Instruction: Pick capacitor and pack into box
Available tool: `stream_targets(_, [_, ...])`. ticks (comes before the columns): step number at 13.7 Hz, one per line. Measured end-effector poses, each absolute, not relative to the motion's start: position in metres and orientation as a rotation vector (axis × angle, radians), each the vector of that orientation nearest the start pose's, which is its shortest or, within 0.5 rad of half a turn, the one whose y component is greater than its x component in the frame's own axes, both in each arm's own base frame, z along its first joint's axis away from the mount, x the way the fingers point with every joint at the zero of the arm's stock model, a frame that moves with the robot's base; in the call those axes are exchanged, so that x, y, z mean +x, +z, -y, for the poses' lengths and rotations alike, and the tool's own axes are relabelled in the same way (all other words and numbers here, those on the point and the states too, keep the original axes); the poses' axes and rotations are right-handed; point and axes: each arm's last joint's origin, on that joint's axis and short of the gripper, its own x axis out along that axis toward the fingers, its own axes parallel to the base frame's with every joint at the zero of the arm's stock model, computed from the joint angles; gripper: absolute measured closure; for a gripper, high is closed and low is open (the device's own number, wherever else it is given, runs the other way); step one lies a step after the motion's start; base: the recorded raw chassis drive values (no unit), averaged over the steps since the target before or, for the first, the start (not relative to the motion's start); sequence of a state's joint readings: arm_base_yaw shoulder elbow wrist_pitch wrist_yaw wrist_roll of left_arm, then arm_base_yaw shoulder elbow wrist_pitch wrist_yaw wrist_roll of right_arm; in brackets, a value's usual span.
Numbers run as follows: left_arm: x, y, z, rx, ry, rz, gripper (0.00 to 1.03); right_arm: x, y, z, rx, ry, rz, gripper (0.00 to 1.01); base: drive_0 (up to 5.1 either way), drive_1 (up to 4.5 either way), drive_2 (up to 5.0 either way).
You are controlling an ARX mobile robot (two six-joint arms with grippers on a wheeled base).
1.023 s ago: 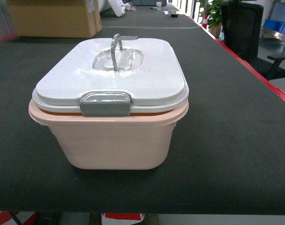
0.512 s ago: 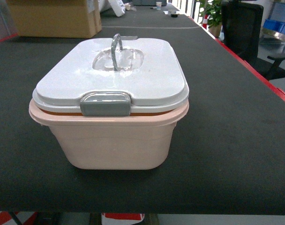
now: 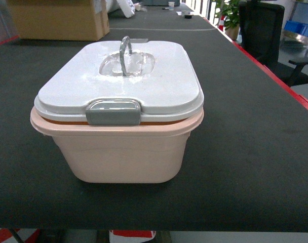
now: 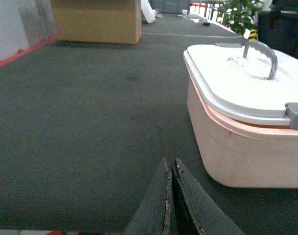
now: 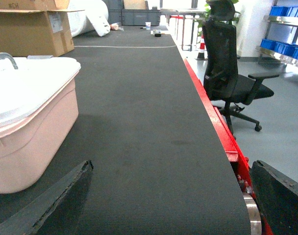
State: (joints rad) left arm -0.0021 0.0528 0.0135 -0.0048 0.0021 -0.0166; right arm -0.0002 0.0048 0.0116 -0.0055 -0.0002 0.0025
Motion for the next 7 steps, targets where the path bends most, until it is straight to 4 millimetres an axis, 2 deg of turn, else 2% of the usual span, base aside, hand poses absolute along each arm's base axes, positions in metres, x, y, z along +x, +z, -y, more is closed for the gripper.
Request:
stream_targets(1, [0.0974,0.1700,0.0002,-0.016,-0.003,0.023,1.01,0.0973,0.1666,0.0000,0.003,0.000,0.001,0.03,0.0,0.00,0.0])
stream_targets(3, [0.0975,0.1666,0.0002,-0.015,-0.002,-0.005,1.01,0.0973,0.1666,0.0000,0.002,0.000,0.002,0.03,0.0,0.00,0.0])
stream_targets(4, [0.0975,0.1672,0.0002,-0.015,-0.002,0.001,0.93,0.0973,0.1666,0.0000,0.003,0.000,0.002,0.03,0.0,0.00,0.0])
stream_targets(5, [0.0975,0.1670,0.0002,-0.015,-0.002,-0.001,0.81,0.0973,0.1666,0.0000,0.003,0.000,0.001,0.03,0.0,0.00,0.0])
stream_targets(6, [0.0975,0.1670,0.0002,-0.015,-0.002,-0.001,0.47,0.0973,0.1666,0.0000,0.003,0.000,0.002,0.03,0.0,0.00,0.0])
stream_targets(7, [0.0975,0.1670,0.0002,-0.015,-0.002,-0.001,0.32,0.0973,0.1666,0.0000,0.003,0.000,0.002,0.03,0.0,0.00,0.0])
